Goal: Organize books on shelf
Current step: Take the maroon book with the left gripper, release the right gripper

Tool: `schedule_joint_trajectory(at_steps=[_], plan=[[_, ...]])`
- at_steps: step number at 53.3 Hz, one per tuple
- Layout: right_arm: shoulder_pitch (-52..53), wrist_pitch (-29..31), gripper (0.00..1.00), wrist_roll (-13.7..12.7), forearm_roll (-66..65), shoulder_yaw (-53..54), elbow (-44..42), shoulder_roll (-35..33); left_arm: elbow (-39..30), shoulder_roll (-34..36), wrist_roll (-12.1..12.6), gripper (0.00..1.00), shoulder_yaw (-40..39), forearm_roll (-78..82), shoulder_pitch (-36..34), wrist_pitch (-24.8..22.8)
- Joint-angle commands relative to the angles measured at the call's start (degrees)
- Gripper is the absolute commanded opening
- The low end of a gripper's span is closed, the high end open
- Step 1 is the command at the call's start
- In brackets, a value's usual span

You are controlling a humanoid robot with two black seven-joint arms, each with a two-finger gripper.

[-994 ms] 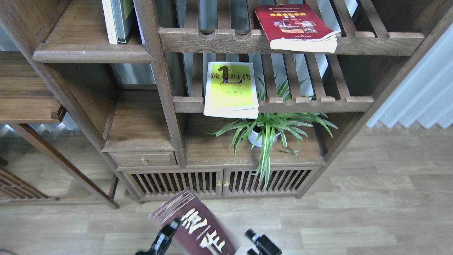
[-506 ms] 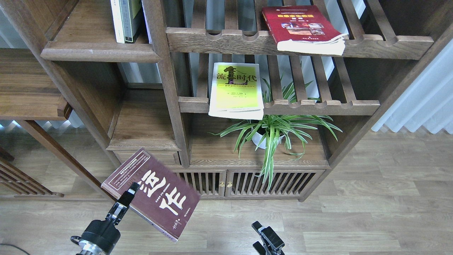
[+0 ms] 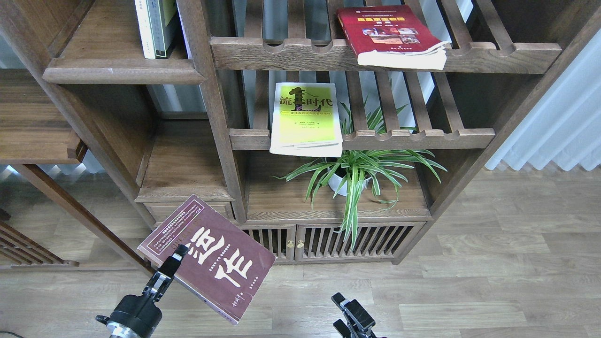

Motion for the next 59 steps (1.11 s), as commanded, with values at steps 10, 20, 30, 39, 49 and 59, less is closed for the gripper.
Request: schedule_joint_trajectory(at_steps=[10, 20, 30, 39, 49, 59], plan=[[0.44, 0.0, 0.99, -0.01, 0.01, 0.1, 0.38, 0.0, 0.1, 0.0, 0.12, 0.06, 0.49, 0.64, -0.4, -0.01], [0.62, 0.0, 0.99, -0.01, 0.01, -0.08, 0.38, 0.0, 0.1, 0.0, 0.12, 0.06, 0.4, 0.64, -0.4, -0.01], [1.23, 0.0, 0.99, -0.01, 0.01, 0.01, 0.38, 0.0, 0.19, 0.0, 0.12, 0.06, -0.04, 0.64, -0.75, -0.01], [1.23, 0.0, 0.99, -0.01, 0.01, 0.01, 0.38, 0.0, 4.93, 0.0, -0.93, 0.07, -0.21, 0.29, 0.21, -0.01], [1.76, 0.0, 0.99, -0.01, 0.1, 0.19, 0.47, 0.0, 14.94, 0.0, -0.93, 0.07, -1.0, 0.29, 2.68, -0.01], [1.85, 0.0, 0.99, -0.01, 0.01, 0.1, 0.47, 0.0, 23.74, 0.0, -1.9, 0.07, -1.0, 0.12, 2.5, -0.01]])
